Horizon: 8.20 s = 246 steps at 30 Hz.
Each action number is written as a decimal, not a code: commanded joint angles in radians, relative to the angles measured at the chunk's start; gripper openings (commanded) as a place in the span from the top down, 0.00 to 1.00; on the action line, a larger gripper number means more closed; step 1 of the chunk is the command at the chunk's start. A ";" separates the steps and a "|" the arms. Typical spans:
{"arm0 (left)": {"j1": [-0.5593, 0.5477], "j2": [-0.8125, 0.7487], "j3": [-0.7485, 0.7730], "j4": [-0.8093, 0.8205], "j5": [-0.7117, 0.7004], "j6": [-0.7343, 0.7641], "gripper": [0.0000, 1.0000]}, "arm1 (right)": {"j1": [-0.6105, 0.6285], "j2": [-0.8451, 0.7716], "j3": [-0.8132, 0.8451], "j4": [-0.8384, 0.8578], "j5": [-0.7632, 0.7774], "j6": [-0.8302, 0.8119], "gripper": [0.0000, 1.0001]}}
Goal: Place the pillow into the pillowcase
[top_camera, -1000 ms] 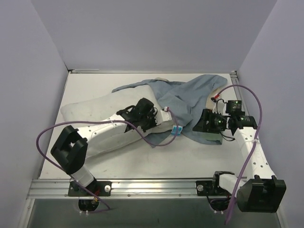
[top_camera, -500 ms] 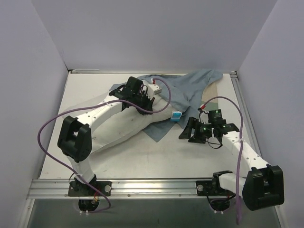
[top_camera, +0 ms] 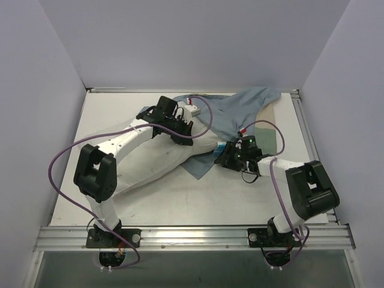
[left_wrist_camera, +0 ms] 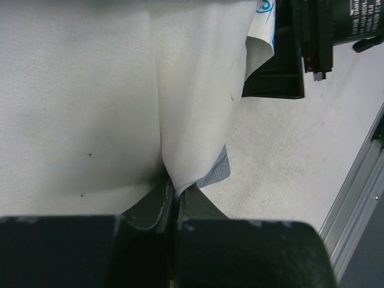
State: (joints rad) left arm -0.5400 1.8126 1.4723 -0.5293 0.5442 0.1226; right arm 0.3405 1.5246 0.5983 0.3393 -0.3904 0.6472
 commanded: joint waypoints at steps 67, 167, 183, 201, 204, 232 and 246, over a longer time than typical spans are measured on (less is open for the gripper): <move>-0.009 -0.075 -0.239 0.203 -0.185 -0.308 0.71 | -0.538 0.567 0.889 -1.172 0.364 -1.202 0.55; -0.426 -0.141 -0.248 0.344 -0.408 0.454 0.88 | -0.501 -0.340 0.572 -1.002 -0.201 -0.784 0.06; -0.385 -0.124 -0.205 0.278 -0.303 0.399 1.00 | -0.127 -0.233 0.365 -0.695 -0.118 -0.679 0.39; -0.325 -0.059 -0.124 0.282 -0.299 0.206 1.00 | -0.123 -0.232 0.437 -0.871 -0.017 -0.782 1.00; -0.305 -0.021 -0.060 0.276 -0.317 0.106 1.00 | -0.121 -0.254 0.478 -0.930 -0.070 -0.768 1.00; -0.316 -0.096 -0.098 0.655 -0.544 -0.525 0.83 | -0.120 -0.075 0.762 -0.882 -0.415 -0.532 1.00; -0.436 -0.271 -0.432 0.484 -0.503 0.564 0.03 | -0.120 -0.080 0.681 -0.901 -0.320 -0.581 1.00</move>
State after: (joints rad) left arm -0.9794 1.4883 1.0916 -0.0456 0.1047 0.4263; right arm 0.2108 1.4811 1.2972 -0.5690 -0.7094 0.0776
